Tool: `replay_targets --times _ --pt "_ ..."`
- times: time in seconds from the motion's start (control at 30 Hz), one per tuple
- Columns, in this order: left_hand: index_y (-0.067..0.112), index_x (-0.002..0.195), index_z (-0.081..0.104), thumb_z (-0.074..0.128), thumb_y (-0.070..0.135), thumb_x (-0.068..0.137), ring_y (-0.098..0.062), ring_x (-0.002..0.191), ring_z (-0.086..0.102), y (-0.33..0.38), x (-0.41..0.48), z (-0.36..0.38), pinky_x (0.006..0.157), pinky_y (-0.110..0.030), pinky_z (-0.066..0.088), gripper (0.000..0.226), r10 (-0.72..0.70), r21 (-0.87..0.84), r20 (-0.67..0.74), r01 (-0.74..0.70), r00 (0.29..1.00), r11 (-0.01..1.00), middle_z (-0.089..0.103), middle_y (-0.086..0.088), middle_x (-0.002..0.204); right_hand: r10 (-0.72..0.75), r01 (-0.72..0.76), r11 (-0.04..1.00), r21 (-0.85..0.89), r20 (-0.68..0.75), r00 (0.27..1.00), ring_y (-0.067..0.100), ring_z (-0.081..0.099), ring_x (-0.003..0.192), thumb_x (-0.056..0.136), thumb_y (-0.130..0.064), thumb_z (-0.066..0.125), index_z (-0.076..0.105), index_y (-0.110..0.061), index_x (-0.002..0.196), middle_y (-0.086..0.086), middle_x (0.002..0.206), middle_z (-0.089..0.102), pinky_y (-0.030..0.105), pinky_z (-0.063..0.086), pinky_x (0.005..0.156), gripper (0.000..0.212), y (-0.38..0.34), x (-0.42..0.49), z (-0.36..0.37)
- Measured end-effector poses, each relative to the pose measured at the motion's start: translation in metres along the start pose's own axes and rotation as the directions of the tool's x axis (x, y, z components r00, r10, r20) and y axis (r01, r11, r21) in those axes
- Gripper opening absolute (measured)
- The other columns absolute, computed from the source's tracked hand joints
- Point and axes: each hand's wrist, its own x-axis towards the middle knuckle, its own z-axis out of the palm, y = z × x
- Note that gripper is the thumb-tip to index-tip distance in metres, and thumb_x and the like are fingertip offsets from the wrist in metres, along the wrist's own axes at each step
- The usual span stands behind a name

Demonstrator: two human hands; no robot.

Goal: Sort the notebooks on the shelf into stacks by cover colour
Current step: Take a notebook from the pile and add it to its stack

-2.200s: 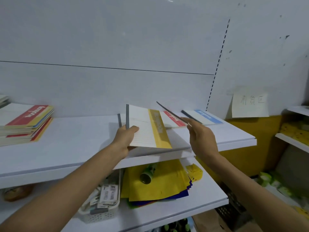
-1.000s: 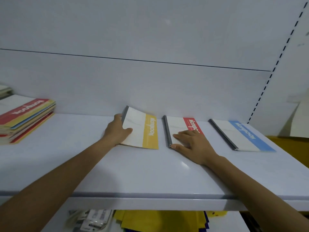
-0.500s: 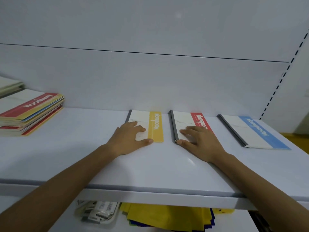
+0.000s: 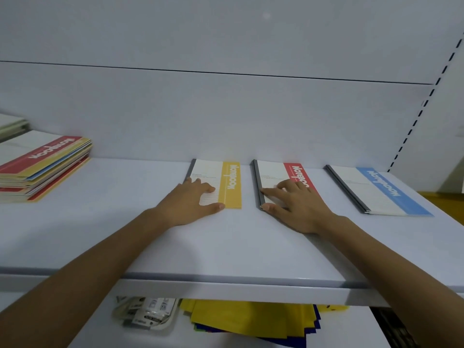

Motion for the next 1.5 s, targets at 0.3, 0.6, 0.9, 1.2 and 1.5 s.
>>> replay_targets --times 0.3,0.6,0.9,1.2,1.5 --pt "0.028 0.138 0.042 0.046 0.071 0.081 -0.015 0.128 0.044 0.010 0.006 -0.019 0.100 -0.034 0.040 0.071 -0.032 0.194 0.102 0.012 0.994 0.981 0.045 0.010 0.142 -0.039 0.037 0.998 -0.056 -0.035 0.999 0.024 0.052 0.108 0.091 -0.056 0.043 0.058 -0.030 0.115 0.002 0.116 0.058 0.036 0.035 0.092 0.039 -0.023 0.015 -0.034" --pt "0.033 0.142 0.039 0.041 0.050 0.096 -0.015 0.133 0.040 -0.027 -0.069 -0.049 0.107 -0.035 0.034 0.049 -0.101 0.258 -0.152 0.138 0.983 0.956 0.042 0.009 0.147 -0.276 0.319 0.940 0.126 -0.275 0.921 0.023 0.057 0.104 0.094 -0.038 0.050 0.060 -0.020 0.117 0.000 0.112 0.065 0.035 0.044 0.085 0.031 -0.112 0.038 -0.030" --pt "0.032 0.122 0.059 0.048 0.049 0.093 -0.008 0.104 0.059 -0.113 -0.154 -0.087 0.080 -0.025 0.045 0.035 -0.253 0.144 -0.293 0.304 0.922 0.942 0.064 0.013 0.119 -0.416 0.462 0.866 0.192 -0.236 0.878 0.017 0.061 0.103 0.095 -0.043 0.047 0.057 -0.025 0.119 -0.005 0.112 0.065 0.030 0.046 0.083 0.032 -0.226 0.062 -0.019" --pt "0.027 0.115 0.062 0.055 0.046 0.086 -0.009 0.084 0.059 -0.238 -0.203 -0.121 0.081 -0.029 0.048 0.036 -0.373 -0.209 -0.372 0.315 0.850 0.926 0.062 0.014 0.087 -0.453 0.500 0.853 0.153 -0.261 0.852 0.019 0.061 0.104 0.095 -0.041 0.047 0.050 -0.023 0.128 -0.002 0.123 0.062 0.033 0.051 0.085 0.037 -0.380 0.104 0.001" --pt "0.022 0.106 0.066 0.063 0.027 0.089 -0.011 0.086 0.064 -0.348 -0.203 -0.153 0.081 -0.027 0.050 0.018 -0.306 -0.524 -0.336 0.093 0.891 0.847 0.069 0.005 0.090 -0.326 0.344 0.937 0.052 -0.216 0.920 0.027 0.044 0.126 0.092 -0.046 0.051 0.035 -0.019 0.142 0.006 0.145 0.040 0.039 0.043 0.097 0.059 -0.505 0.195 0.014"
